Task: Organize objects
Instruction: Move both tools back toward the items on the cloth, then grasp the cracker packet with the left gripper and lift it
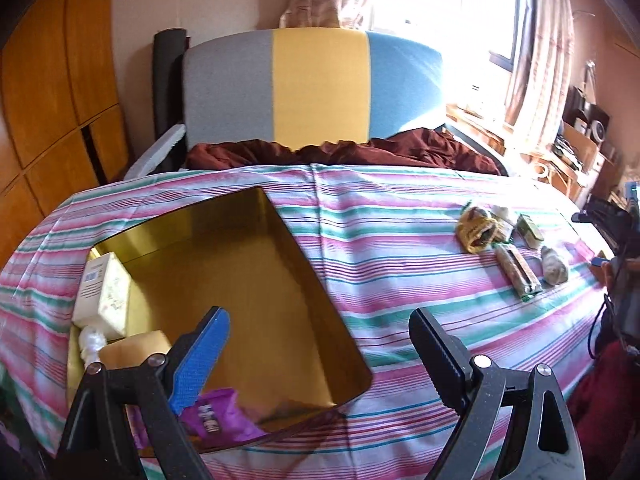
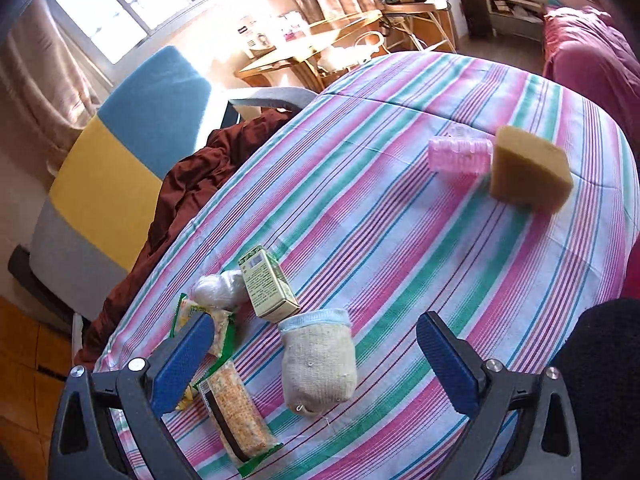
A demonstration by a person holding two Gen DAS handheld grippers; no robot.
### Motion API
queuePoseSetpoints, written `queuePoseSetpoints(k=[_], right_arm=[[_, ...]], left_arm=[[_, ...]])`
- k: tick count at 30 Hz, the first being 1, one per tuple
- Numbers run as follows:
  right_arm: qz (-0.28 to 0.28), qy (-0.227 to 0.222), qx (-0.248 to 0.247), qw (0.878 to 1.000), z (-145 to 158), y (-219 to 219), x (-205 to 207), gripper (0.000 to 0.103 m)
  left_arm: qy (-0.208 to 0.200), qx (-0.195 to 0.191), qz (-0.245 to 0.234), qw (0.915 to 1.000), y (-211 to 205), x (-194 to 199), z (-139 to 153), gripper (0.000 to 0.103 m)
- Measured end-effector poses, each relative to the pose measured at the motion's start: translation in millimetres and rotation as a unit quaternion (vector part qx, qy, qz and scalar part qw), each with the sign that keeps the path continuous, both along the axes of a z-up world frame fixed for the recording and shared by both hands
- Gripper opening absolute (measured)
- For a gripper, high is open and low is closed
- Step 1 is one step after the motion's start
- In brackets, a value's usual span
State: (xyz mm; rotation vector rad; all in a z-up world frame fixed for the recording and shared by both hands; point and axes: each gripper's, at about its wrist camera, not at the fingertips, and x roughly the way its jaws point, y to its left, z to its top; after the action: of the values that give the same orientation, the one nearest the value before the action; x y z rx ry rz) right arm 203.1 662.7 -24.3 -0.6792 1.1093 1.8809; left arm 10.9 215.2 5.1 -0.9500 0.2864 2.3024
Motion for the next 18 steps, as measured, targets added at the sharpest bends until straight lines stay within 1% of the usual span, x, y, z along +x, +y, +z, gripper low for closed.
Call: queuePoseSetpoints(k=[3,6,10,14,18], right_arm=[[0.002,0.014,-0.019,1.0,-5,2,2,0.103],[0.016,0.018,-0.032,0.999,-9,2,-2,0.103],[0.029,-0.002,-0.043,0.999,-15,1,-13,0.103],[0.023,-0.024,-0.045,0.998,-20,3,-14,0.103],[0.012,-0.017,-0.049,0.999,-21,5,-8,0.103]], left_arm=[[-0.021,-0.003,-0.047,0.9987,40,8,-6,0.092],[-0.052,-0.008,-0.092,0.9944,81,15,-15,0.092],[-0.089,-0.017,-0.129,0.9875,132,24,-29,0.092],[-0.099,-0.024,-0.157,0.9823,173,33,-39,0.092],[-0.106,-0.032,-0.179,0.9775,210,35,-48,0.092]])
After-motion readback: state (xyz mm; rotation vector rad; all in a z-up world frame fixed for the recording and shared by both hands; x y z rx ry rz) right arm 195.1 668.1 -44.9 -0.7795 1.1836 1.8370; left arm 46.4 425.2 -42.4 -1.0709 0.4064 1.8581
